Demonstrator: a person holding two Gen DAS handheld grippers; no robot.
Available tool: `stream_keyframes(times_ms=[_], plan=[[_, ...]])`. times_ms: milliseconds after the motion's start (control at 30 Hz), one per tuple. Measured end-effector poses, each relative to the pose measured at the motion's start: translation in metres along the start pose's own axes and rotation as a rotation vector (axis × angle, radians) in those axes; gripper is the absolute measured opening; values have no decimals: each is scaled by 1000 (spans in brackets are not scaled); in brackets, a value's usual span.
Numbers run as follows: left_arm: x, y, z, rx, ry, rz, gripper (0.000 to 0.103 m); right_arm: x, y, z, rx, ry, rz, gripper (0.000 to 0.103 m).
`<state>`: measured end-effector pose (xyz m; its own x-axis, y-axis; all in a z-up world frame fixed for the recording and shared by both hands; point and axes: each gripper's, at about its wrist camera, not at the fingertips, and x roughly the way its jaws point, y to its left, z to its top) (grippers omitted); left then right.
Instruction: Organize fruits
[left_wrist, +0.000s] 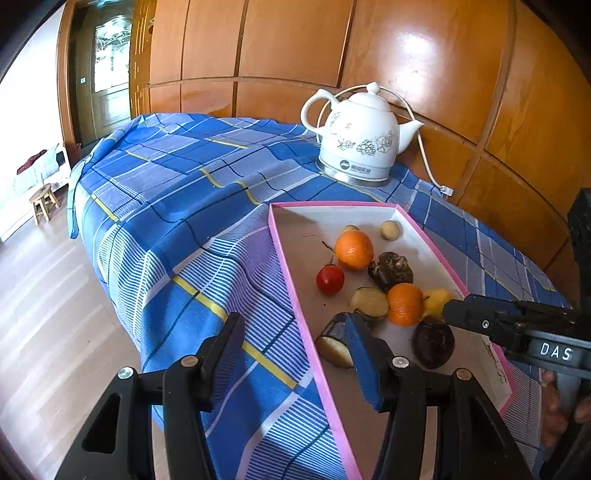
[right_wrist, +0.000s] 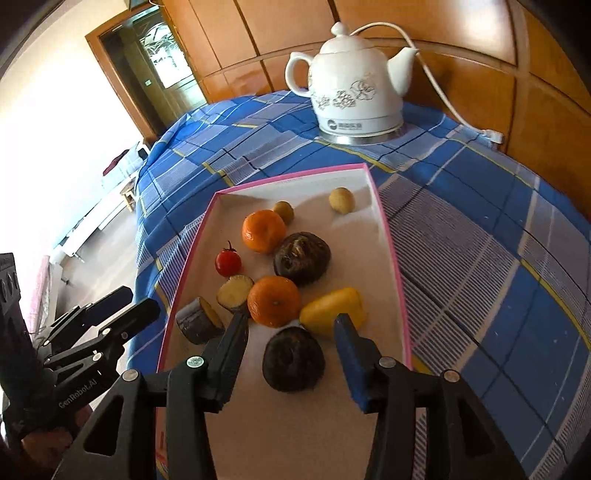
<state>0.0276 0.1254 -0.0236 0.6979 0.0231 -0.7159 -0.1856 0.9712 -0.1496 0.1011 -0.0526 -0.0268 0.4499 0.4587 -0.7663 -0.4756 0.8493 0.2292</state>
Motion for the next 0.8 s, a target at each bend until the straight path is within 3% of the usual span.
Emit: stream_keyframes(times_ms=[300,433,667,800], plan=[[-17,-15,-6,24,-32,-8,66,-25,2,-21,-6,-64,-77,49],[-27,-24,-12,35,-52,-2,74,-37,3,-35,-13,-96,-136,49],[-49,-40,-22,57,-117,13,99,-58,-1,-59,3,-140,-240,54],[-58,-51,-29,83,-140,15,103,-64,-7,-68,38,-152,-271,54]])
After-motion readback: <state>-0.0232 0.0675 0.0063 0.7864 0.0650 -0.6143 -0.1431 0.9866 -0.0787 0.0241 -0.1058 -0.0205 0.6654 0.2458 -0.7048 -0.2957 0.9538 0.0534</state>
